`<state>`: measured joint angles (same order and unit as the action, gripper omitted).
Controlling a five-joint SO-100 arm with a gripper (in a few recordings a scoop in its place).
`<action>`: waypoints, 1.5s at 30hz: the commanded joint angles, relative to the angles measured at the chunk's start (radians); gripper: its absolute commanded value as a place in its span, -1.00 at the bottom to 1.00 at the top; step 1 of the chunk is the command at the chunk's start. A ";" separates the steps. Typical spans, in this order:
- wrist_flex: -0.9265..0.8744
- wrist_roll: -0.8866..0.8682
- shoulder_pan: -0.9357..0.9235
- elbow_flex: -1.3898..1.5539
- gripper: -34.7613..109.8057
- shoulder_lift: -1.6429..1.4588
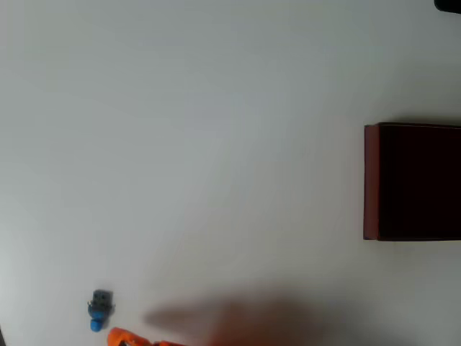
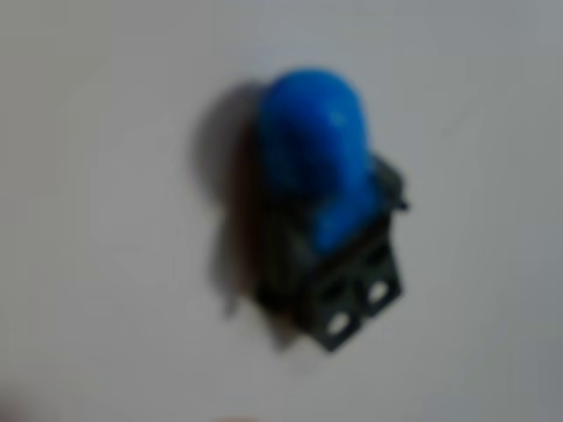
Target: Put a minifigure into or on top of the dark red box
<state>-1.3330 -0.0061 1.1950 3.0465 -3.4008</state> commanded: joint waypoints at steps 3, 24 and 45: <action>-0.026 -0.025 0.005 -0.028 -0.52 -0.011; -0.043 -0.586 -0.216 0.002 -0.51 -0.011; -0.152 -2.143 -0.307 -0.272 -0.23 0.270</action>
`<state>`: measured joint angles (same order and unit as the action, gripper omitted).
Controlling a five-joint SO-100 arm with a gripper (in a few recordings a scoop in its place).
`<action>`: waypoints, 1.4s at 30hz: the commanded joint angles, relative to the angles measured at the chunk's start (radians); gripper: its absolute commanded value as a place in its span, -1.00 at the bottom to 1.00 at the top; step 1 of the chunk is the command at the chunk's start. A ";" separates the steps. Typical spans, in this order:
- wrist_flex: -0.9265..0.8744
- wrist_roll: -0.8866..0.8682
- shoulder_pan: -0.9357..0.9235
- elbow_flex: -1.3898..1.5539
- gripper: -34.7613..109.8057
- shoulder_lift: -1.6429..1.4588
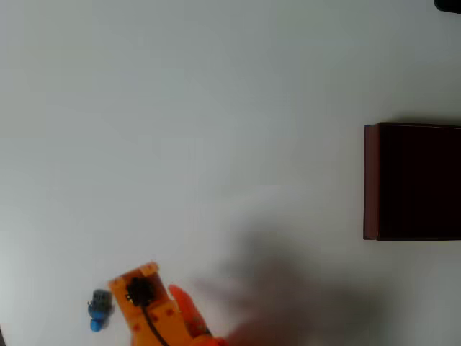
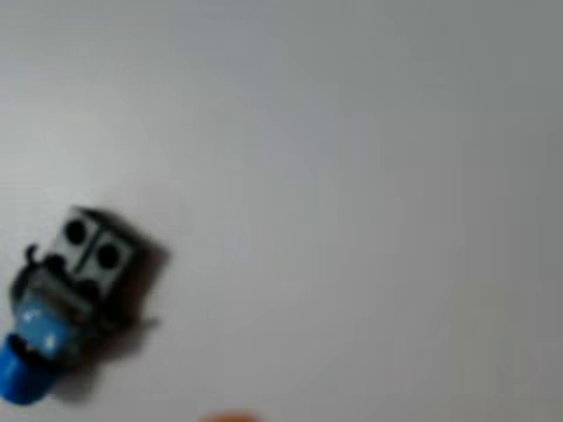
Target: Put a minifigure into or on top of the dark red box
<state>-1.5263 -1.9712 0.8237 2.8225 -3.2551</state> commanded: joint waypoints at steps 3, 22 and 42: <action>0.014 -0.414 0.163 -0.192 -0.23 0.387; 0.097 -0.946 0.365 -0.540 -0.18 1.095; 0.233 -1.008 0.471 -0.592 -0.19 1.315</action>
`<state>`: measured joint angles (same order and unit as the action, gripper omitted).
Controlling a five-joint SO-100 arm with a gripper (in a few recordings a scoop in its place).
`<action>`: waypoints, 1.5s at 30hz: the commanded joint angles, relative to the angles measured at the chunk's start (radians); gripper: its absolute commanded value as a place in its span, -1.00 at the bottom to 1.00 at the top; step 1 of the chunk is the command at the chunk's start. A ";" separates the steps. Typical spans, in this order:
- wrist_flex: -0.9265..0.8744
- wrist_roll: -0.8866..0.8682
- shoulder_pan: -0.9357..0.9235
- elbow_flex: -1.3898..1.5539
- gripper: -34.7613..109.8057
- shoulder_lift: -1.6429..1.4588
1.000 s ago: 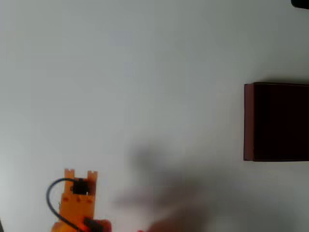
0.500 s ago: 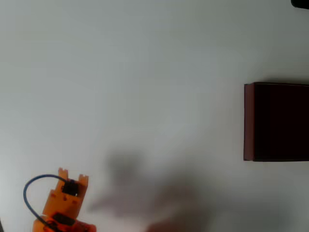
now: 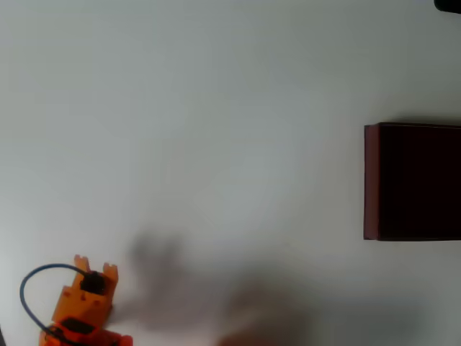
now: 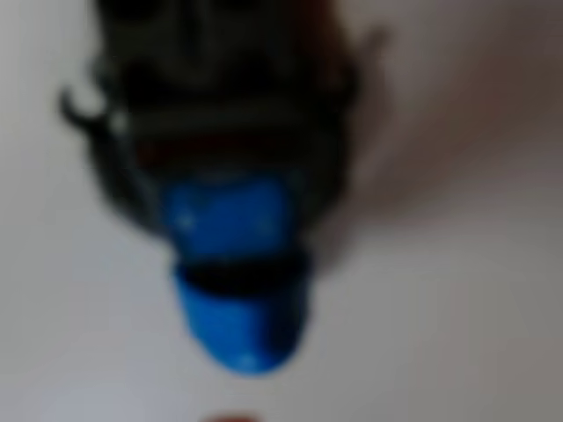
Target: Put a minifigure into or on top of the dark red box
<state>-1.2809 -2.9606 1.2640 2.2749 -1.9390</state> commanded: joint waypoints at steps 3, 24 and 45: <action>-0.014 -0.014 0.034 -0.069 -0.20 0.018; 0.129 0.140 -0.020 -0.015 -0.21 0.091; 0.460 0.127 -0.011 0.219 -0.30 0.048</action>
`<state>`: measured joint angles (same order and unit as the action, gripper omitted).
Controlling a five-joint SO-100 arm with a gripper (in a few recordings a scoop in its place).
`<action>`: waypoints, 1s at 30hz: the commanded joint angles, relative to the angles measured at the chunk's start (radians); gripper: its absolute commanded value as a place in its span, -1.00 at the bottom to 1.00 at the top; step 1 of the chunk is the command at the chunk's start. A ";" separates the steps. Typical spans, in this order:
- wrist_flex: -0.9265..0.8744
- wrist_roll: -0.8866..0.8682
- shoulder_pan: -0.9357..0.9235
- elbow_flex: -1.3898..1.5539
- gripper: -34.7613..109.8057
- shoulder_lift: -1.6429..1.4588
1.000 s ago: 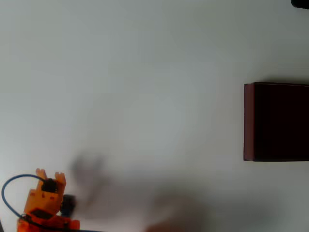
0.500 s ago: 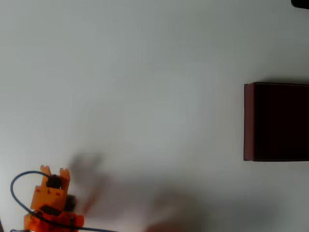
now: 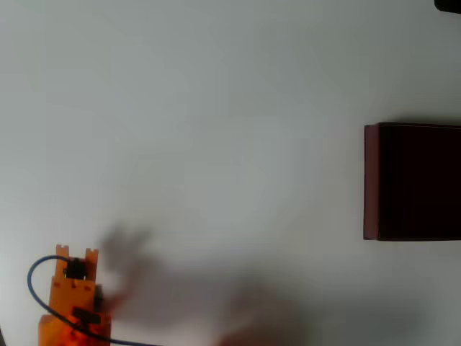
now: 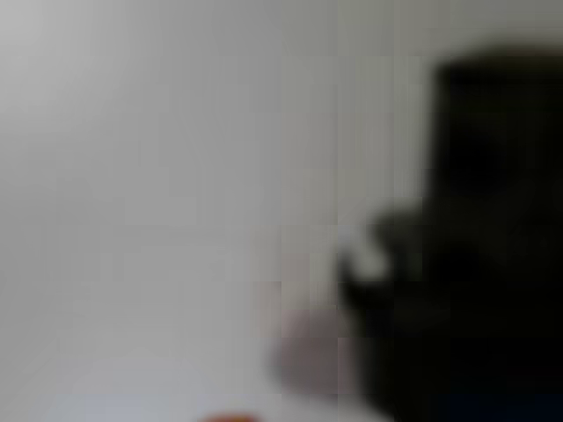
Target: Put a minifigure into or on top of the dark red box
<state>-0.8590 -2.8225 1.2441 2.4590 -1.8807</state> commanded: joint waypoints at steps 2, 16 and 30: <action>0.043 -0.009 0.009 0.044 -0.32 -0.014; 0.048 0.069 -0.009 0.054 -0.51 -0.021; -0.765 0.574 -0.331 -0.382 -0.51 -0.253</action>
<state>-1.4910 -2.3639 1.0140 2.1506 -2.0310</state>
